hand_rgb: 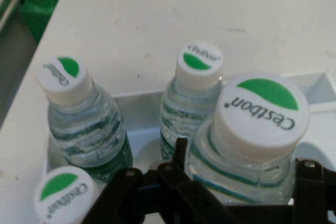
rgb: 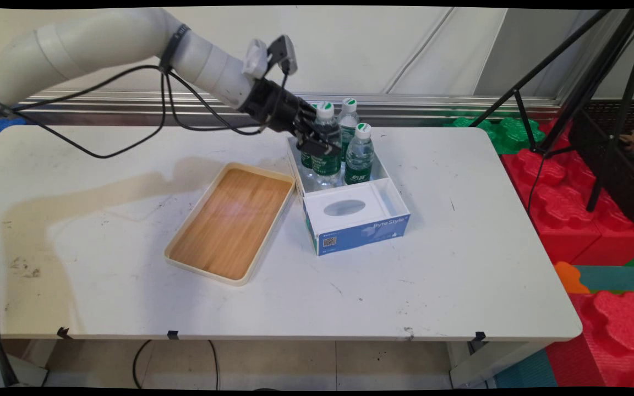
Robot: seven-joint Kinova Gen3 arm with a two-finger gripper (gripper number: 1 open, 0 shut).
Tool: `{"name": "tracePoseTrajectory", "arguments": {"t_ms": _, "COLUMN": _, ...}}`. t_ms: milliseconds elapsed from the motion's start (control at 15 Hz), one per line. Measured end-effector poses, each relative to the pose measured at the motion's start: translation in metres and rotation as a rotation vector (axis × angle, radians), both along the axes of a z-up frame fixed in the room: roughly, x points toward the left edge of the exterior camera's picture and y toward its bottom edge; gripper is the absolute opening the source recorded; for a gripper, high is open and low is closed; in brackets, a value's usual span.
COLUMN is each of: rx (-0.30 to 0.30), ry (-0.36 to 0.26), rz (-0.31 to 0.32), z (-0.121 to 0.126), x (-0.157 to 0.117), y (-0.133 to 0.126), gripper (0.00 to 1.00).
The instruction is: Place the picked object on the tray
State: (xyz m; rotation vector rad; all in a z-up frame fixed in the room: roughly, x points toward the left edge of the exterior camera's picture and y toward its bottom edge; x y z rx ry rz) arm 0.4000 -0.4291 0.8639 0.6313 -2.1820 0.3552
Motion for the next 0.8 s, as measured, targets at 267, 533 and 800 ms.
{"name": "tracePoseTrajectory", "arguments": {"t_ms": 267, "rx": -0.029, "ry": 0.03, "rz": 0.002, "z": 0.031, "x": 0.015, "y": 0.02, "gripper": 0.0}}
{"name": "tracePoseTrajectory", "arguments": {"t_ms": 533, "rx": -0.042, "ry": 0.049, "rz": 0.0, "z": 0.06, "x": 0.041, "y": 0.048, "gripper": 0.0}}
{"name": "tracePoseTrajectory", "arguments": {"t_ms": 800, "rx": -0.038, "ry": 0.049, "rz": 0.006, "z": 0.075, "x": 0.064, "y": 0.071, "gripper": 0.0}}
